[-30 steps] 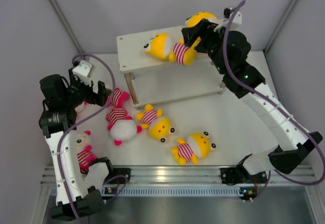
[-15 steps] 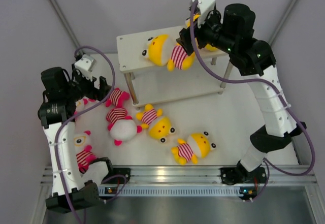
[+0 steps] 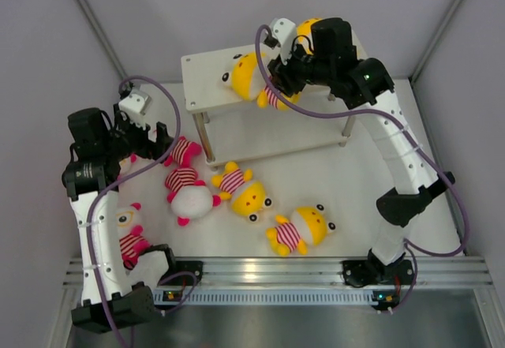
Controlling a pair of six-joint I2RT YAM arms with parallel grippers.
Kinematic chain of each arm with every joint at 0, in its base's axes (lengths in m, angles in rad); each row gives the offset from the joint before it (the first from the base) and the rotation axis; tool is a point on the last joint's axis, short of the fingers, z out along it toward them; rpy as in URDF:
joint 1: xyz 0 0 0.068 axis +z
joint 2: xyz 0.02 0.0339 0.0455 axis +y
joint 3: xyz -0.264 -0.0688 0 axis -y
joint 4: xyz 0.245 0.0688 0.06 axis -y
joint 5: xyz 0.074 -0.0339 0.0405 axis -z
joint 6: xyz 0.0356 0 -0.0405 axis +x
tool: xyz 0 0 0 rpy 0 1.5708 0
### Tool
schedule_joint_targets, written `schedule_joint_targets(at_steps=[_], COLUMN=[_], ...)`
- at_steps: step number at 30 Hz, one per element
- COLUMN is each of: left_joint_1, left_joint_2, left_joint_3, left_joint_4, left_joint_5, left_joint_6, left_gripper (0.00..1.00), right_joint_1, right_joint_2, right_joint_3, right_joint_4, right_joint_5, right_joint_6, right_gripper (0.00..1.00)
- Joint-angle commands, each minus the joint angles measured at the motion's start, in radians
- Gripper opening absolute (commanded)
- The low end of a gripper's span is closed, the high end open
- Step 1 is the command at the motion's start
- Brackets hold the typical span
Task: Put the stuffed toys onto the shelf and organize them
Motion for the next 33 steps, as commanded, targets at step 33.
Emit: schedule_joint_targets(at_steps=[33], left_joint_1=[-0.004], left_joint_2=[-0.043], left_joint_3=[-0.069], left_joint_4=[0.007], left_joint_5=[-0.032], left_joint_6=[0.051], left_gripper=[0.95], right_joint_1=[-0.097], right_joint_2=[-0.026], right_joint_3=[-0.133], right_joint_4=[0.359], right_joint_5=[0.459], right_joint_6=[0.445], right_gripper=[0.24])
